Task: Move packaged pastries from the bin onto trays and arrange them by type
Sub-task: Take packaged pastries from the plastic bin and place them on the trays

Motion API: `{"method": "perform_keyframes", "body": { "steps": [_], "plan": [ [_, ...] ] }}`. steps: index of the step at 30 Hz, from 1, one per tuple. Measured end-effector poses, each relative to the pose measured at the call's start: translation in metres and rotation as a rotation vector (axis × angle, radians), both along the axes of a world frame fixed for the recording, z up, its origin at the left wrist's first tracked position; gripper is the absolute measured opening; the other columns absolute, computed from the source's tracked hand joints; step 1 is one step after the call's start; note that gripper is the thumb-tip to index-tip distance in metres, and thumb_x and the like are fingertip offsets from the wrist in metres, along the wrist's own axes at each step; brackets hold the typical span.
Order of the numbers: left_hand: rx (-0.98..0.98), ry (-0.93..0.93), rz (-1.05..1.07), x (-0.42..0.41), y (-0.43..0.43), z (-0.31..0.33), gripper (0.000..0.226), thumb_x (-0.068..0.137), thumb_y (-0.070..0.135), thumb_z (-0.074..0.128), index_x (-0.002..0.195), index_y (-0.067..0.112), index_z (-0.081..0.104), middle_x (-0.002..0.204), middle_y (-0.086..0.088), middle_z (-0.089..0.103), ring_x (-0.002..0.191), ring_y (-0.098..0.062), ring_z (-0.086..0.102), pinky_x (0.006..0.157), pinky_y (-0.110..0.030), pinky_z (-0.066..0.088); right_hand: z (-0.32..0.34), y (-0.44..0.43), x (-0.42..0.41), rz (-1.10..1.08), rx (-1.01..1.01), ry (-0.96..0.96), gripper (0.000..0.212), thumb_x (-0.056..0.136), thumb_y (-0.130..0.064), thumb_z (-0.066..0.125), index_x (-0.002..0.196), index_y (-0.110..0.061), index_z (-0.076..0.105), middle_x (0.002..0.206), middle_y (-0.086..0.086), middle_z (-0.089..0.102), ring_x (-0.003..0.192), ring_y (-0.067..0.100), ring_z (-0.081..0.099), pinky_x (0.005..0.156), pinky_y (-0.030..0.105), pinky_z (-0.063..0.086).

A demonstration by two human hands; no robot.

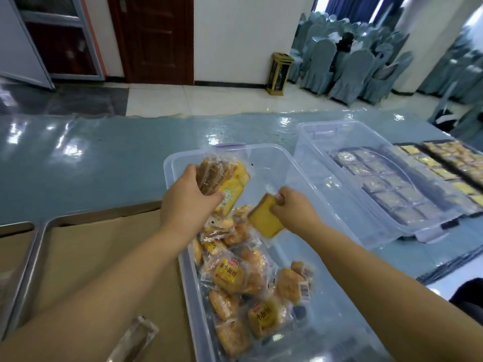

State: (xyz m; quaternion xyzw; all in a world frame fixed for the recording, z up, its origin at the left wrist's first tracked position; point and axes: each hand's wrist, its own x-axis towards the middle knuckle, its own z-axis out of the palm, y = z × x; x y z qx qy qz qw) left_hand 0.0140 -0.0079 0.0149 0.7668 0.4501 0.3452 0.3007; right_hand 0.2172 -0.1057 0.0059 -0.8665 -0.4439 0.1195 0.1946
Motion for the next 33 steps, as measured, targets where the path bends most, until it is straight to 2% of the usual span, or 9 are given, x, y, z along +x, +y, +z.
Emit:
{"method": "perform_keyframes", "body": {
  "steps": [2,5,8,13,18,22,25,29,33],
  "plan": [
    [-0.002,-0.096,0.063,-0.006,0.0,0.006,0.042,0.071,0.045,0.074,0.095,0.036,0.041,0.077,0.025,0.048,0.069,-0.007,0.05,0.059,-0.025,0.038,0.012,0.002,-0.013,-0.057,0.188,0.079,0.028,0.076,-0.016,0.06,0.063,-0.02,0.035,0.059,-0.006,0.04,0.059,0.016,0.041,0.05,0.029,0.029],
    [0.002,-0.208,0.158,-0.02,0.001,0.016,0.044,0.07,0.045,0.075,0.094,0.039,0.039,0.075,0.027,0.047,0.063,0.007,0.044,0.053,-0.018,0.033,0.035,0.002,-0.032,-0.001,0.402,0.186,0.019,0.071,-0.019,0.067,0.064,-0.014,0.05,0.052,-0.008,0.042,0.051,0.01,0.039,0.051,0.029,0.032],
    [-0.013,-0.256,0.189,-0.033,0.001,0.023,0.045,0.07,0.045,0.076,0.097,0.038,0.041,0.079,0.024,0.05,0.07,-0.003,0.052,0.063,-0.025,0.042,0.064,0.004,-0.048,0.113,0.514,0.344,0.012,0.071,-0.019,0.074,0.073,-0.012,0.063,0.057,-0.009,0.05,0.051,0.003,0.043,0.052,0.025,0.037],
    [0.002,-0.259,0.266,-0.057,-0.011,0.03,0.044,0.07,0.042,0.077,0.102,0.032,0.048,0.083,0.022,0.054,0.079,-0.008,0.056,0.068,-0.028,0.044,0.103,0.011,-0.074,0.367,0.413,0.377,0.013,0.075,-0.014,0.076,0.076,-0.023,0.067,0.08,0.014,0.067,0.068,0.01,0.056,0.063,0.027,0.049],
    [0.023,-0.252,0.362,-0.097,-0.028,0.029,0.045,0.067,0.043,0.077,0.099,0.039,0.046,0.083,0.025,0.055,0.073,0.011,0.052,0.058,-0.012,0.037,0.122,0.028,-0.108,0.557,0.369,0.422,0.012,0.075,-0.015,0.077,0.079,-0.022,0.068,0.081,0.005,0.069,0.075,0.017,0.064,0.07,0.033,0.056],
    [-0.013,-0.272,0.48,-0.143,-0.043,0.02,0.046,0.065,0.042,0.08,0.098,0.041,0.048,0.084,0.026,0.057,0.076,0.012,0.055,0.061,-0.011,0.04,0.114,0.049,-0.151,0.678,0.333,0.477,0.013,0.076,-0.017,0.076,0.076,-0.021,0.065,0.073,-0.003,0.063,0.063,0.002,0.059,0.059,0.021,0.052],
    [-0.036,-0.261,0.561,-0.183,-0.053,0.012,0.042,0.065,0.039,0.081,0.091,0.043,0.048,0.078,0.029,0.055,0.071,0.024,0.051,0.051,-0.004,0.039,0.098,0.061,-0.193,0.741,0.321,0.565,0.014,0.075,-0.014,0.077,0.074,-0.018,0.064,0.069,-0.005,0.062,0.054,-0.005,0.058,0.052,0.014,0.049],
    [-0.161,-0.234,0.622,-0.239,-0.058,-0.009,0.045,0.066,0.037,0.081,0.101,0.036,0.052,0.087,0.021,0.059,0.077,0.006,0.055,0.059,-0.022,0.044,0.067,0.078,-0.249,0.739,0.272,0.638,0.017,0.075,-0.014,0.078,0.072,-0.02,0.063,0.069,-0.005,0.062,0.056,-0.002,0.058,0.052,0.013,0.049],
    [-0.308,-0.257,0.627,-0.28,-0.054,-0.049,0.034,0.069,0.037,0.078,0.087,0.035,0.05,0.085,0.017,0.06,0.073,0.001,0.056,0.054,-0.021,0.039,0.026,0.092,-0.297,0.767,0.137,0.474,0.016,0.076,-0.019,0.076,0.074,-0.016,0.061,0.07,0.0,0.059,0.069,0.013,0.055,0.06,0.026,0.046]
  ]
}}
